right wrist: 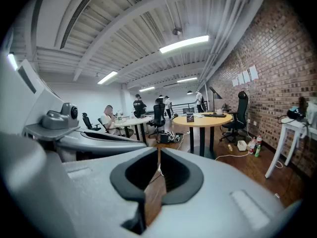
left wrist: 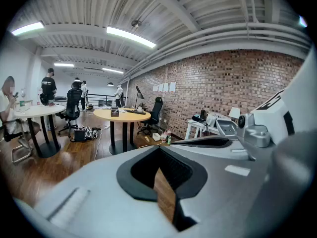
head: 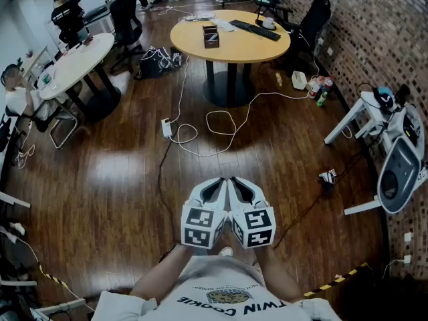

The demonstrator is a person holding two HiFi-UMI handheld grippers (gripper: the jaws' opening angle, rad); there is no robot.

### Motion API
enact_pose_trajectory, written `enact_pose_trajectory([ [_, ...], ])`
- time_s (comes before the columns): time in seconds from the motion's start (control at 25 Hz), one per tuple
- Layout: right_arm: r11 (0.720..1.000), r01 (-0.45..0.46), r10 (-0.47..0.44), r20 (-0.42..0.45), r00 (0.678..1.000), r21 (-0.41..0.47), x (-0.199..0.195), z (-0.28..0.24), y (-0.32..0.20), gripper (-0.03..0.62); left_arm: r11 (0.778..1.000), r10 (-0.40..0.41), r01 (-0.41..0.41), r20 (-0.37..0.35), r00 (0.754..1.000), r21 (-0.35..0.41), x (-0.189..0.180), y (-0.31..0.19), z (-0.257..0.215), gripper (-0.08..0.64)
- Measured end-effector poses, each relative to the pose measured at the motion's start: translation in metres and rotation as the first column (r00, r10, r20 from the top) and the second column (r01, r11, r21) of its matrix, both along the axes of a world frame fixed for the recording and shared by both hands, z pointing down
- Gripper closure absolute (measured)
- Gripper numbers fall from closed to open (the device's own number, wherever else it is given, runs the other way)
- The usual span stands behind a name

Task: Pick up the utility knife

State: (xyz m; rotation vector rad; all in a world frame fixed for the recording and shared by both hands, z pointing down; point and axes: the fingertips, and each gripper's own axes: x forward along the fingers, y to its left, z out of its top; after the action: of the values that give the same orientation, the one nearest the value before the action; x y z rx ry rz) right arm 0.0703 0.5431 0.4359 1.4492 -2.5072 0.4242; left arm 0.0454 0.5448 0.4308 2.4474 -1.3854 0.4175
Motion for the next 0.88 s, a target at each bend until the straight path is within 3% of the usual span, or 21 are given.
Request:
enact_pose_trajectory([
  [0.32,1.000,0.008,-0.008,-0.021,1.000,-0.001,-0.010,0.014,-0.071,0.577,1.000,0.002,-0.003,-0.027,1.000,-0.002,-0.009,-0.071,0.015,0.552],
  [0.88,0.996,-0.084,0.083,-0.068,0.994,-0.011,-0.087,0.006,-0.237,0.577,0.995,0.100,-0.101,-0.043,0.994,-0.003,-0.089,-0.241,0.007,0.554],
])
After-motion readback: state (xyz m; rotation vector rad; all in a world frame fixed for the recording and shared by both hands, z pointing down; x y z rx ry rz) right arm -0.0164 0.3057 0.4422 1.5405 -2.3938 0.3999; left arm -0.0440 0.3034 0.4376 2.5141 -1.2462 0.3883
